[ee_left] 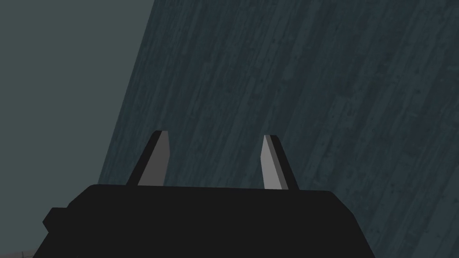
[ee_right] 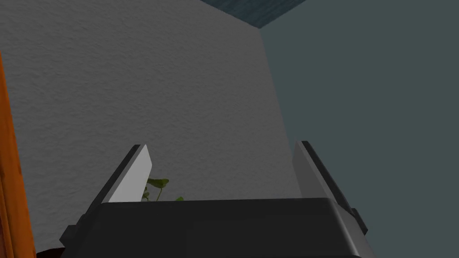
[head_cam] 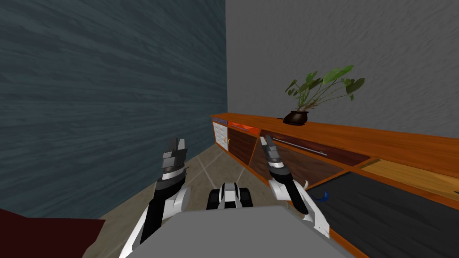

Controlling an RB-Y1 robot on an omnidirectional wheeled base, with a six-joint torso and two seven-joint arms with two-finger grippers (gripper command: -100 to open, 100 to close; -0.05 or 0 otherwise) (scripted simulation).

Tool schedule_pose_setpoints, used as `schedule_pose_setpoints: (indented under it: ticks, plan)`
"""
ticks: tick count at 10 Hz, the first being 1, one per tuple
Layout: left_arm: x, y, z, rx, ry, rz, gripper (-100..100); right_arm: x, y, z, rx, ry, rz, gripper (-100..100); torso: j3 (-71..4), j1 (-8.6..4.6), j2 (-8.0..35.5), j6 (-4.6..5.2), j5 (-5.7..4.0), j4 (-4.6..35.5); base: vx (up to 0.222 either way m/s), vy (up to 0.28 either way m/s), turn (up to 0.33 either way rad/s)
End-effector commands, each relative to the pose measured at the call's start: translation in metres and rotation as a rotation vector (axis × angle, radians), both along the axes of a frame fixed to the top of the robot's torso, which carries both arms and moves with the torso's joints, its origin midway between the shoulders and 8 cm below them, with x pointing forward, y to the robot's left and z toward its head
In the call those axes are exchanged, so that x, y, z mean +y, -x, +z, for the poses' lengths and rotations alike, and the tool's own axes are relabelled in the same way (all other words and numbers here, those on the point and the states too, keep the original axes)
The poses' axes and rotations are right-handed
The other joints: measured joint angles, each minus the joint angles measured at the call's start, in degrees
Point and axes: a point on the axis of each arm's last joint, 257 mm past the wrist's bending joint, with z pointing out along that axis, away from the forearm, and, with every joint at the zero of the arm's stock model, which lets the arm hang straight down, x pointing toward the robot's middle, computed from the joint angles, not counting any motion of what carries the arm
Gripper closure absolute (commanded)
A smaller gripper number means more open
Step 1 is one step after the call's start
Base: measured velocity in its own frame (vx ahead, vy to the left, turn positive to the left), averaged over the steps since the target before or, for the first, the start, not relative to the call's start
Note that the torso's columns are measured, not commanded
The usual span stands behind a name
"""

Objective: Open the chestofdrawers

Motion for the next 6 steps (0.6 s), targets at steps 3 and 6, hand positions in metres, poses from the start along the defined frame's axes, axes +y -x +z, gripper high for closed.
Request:
schedule_pose_setpoints:
  ticks: [3,6]
  plan:
    - [0.000,0.000,0.000,0.000,0.000,0.000,0,0.000,-0.023,-0.030,0.037,0.299,-0.149,-100,0.0,0.04,0.0,0.00,0.01,0.0,0.071,0.065,-0.025]
    - [0.000,0.000,0.000,0.000,0.000,0.000,0,-0.003,-0.033,-0.043,0.046,0.430,-0.219,-100,0.0,-0.08,0.0,0.00,-0.02,0.0,0.060,0.044,-0.016]
